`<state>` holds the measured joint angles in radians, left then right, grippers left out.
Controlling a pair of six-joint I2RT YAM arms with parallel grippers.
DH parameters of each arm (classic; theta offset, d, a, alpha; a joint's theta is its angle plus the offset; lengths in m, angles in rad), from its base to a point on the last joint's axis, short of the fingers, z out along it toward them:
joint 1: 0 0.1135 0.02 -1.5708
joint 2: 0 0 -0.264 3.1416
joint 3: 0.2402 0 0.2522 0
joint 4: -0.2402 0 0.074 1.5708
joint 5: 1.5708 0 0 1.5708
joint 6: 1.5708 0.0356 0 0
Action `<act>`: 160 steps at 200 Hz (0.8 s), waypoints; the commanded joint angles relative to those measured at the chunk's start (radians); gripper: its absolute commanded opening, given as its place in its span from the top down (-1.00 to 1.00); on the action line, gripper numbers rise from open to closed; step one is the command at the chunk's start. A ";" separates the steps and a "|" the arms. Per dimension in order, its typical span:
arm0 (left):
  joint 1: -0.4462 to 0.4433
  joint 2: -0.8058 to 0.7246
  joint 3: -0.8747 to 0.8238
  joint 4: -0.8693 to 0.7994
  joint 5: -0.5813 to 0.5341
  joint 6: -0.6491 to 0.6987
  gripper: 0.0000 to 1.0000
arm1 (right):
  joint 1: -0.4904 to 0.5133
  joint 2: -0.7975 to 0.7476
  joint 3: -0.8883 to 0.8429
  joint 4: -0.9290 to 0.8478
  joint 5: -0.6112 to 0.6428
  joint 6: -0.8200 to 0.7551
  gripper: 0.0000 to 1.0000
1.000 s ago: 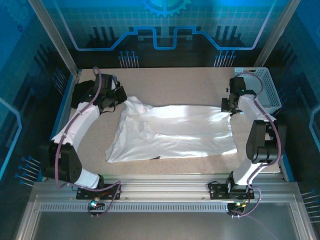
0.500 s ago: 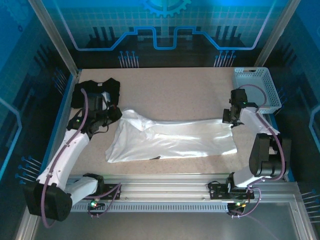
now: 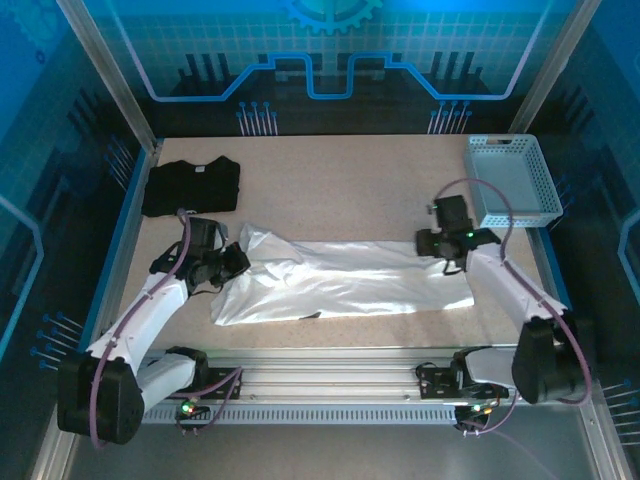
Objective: Fold the inside-out t-shirt
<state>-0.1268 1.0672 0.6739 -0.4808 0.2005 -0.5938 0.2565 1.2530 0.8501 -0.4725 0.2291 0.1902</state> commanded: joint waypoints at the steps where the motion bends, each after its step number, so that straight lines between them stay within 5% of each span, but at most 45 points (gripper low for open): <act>1: 0.008 0.001 -0.013 0.051 0.023 -0.008 1.00 | 0.231 -0.004 -0.008 0.132 -0.112 -0.106 -0.24; 33: 0.009 0.003 -0.017 0.054 0.024 -0.007 1.00 | 0.544 0.168 0.060 0.311 -0.109 -0.047 -0.32; 70: 0.008 -0.001 -0.027 0.058 0.028 -0.004 1.00 | 0.756 0.437 0.209 0.380 0.017 0.000 -0.43; 119: 0.007 -0.010 -0.040 0.063 0.023 0.009 1.00 | 0.796 0.671 0.384 0.318 0.094 0.064 -0.34; 160: 0.007 -0.016 -0.059 0.075 0.024 0.006 1.00 | 0.797 0.724 0.432 0.263 0.173 0.066 0.00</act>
<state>-0.1268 1.0668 0.6353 -0.4198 0.2073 -0.5968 1.0481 1.9568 1.2449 -0.1631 0.3275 0.2371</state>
